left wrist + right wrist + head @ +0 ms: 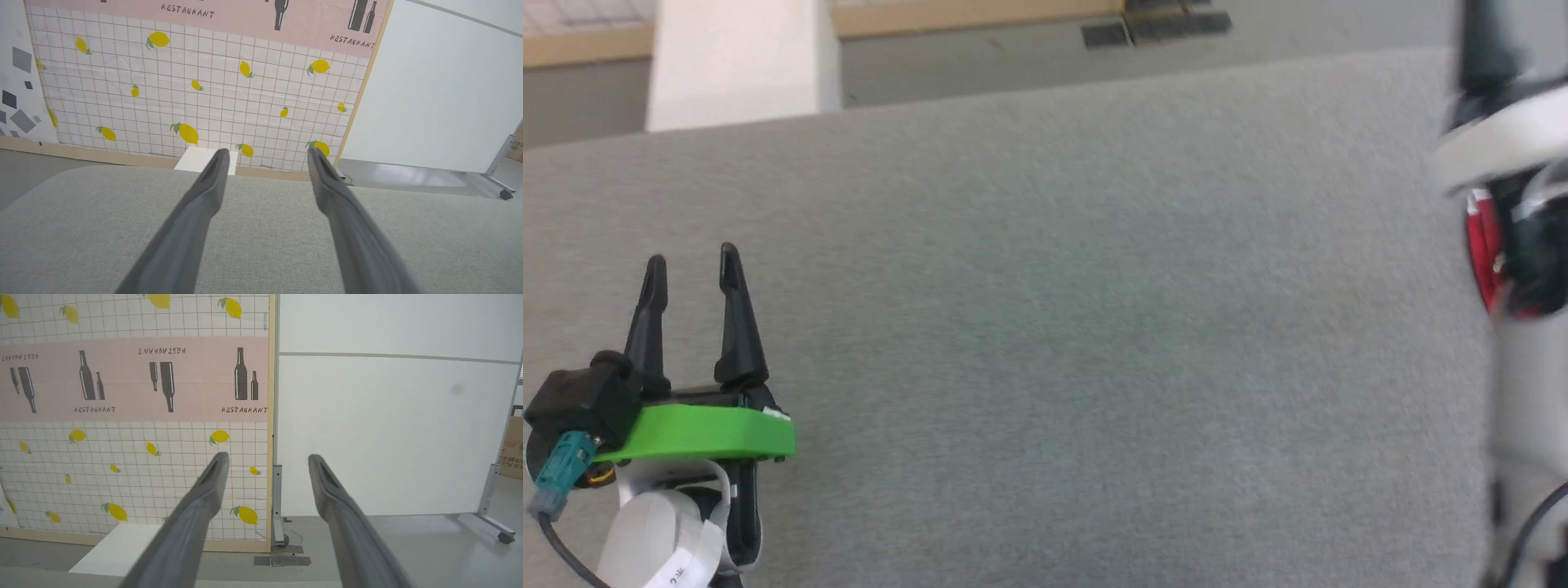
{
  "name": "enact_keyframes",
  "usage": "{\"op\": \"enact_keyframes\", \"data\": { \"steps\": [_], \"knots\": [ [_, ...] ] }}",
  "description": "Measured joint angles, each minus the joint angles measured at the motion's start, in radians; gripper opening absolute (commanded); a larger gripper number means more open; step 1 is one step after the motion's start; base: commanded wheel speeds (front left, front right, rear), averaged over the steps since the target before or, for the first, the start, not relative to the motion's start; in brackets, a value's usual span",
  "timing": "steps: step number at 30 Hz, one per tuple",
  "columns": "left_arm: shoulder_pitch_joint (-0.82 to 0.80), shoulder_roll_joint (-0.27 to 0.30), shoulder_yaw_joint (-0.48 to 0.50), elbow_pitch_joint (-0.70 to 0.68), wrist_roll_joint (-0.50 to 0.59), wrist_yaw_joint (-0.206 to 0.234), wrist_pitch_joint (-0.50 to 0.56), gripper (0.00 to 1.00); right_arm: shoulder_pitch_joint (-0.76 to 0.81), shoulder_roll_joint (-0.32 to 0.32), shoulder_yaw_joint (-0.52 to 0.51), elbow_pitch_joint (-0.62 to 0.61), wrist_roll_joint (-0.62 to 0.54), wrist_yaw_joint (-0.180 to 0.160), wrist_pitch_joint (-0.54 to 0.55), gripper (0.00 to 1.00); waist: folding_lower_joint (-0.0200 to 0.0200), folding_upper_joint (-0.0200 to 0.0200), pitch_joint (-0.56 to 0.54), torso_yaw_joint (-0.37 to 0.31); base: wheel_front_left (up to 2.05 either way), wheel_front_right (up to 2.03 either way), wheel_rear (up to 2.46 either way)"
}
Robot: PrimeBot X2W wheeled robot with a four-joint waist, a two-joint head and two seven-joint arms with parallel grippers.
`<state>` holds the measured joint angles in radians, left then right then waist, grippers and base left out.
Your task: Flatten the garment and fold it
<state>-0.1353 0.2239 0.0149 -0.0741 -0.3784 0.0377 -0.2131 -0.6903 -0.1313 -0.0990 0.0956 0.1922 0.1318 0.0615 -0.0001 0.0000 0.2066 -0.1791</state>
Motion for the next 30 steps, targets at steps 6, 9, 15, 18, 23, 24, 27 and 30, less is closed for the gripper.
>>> {"op": "enact_keyframes", "data": {
  "steps": [6,9,15,18,23,24,27,30],
  "knots": [
    [0.012,-0.020,0.002,0.023,0.000,0.025,-0.017,1.00,0.159,0.080,0.007,-0.019,0.009,0.000,-0.151,1.00,0.0000,0.0000,-0.066,0.054,0.00,0.00,0.00],
    [0.012,-0.037,-0.004,0.043,0.002,0.028,-0.022,1.00,0.240,0.079,0.021,0.022,0.090,0.000,-0.238,1.00,0.0000,0.0000,-0.095,0.081,0.00,0.00,0.00],
    [0.013,-0.060,-0.026,0.086,0.027,0.029,-0.036,1.00,0.361,0.080,0.044,0.097,0.115,0.000,-0.310,1.00,0.0000,0.0000,-0.150,0.127,0.00,0.00,0.00],
    [0.017,-0.067,-0.042,0.111,0.041,0.026,-0.039,1.00,0.419,0.081,0.061,0.110,0.102,0.000,-0.317,1.00,0.0000,0.0000,-0.176,0.146,0.00,0.00,0.00],
    [0.027,-0.073,-0.066,0.157,0.054,0.023,-0.040,1.00,0.503,0.081,0.083,0.084,0.077,0.000,-0.318,1.00,0.0000,0.0000,-0.197,0.167,0.00,0.00,0.00],
    [0.028,-0.076,-0.070,0.165,0.055,0.021,-0.040,1.00,0.520,0.081,0.085,0.080,0.065,0.000,-0.318,1.00,0.0000,0.0000,-0.199,0.170,0.00,0.00,0.00],
    [0.030,-0.086,-0.095,0.191,0.081,0.016,-0.040,1.00,0.559,0.081,0.089,0.072,0.050,0.000,-0.318,1.00,0.0000,0.0000,-0.197,0.174,0.00,0.00,0.00],
    [0.041,-0.092,-0.123,0.239,0.108,0.016,-0.041,1.00,0.599,0.081,0.097,0.071,0.026,0.000,-0.318,1.00,0.0000,0.0000,-0.186,0.174,0.00,0.00,0.00]
  ]
}}
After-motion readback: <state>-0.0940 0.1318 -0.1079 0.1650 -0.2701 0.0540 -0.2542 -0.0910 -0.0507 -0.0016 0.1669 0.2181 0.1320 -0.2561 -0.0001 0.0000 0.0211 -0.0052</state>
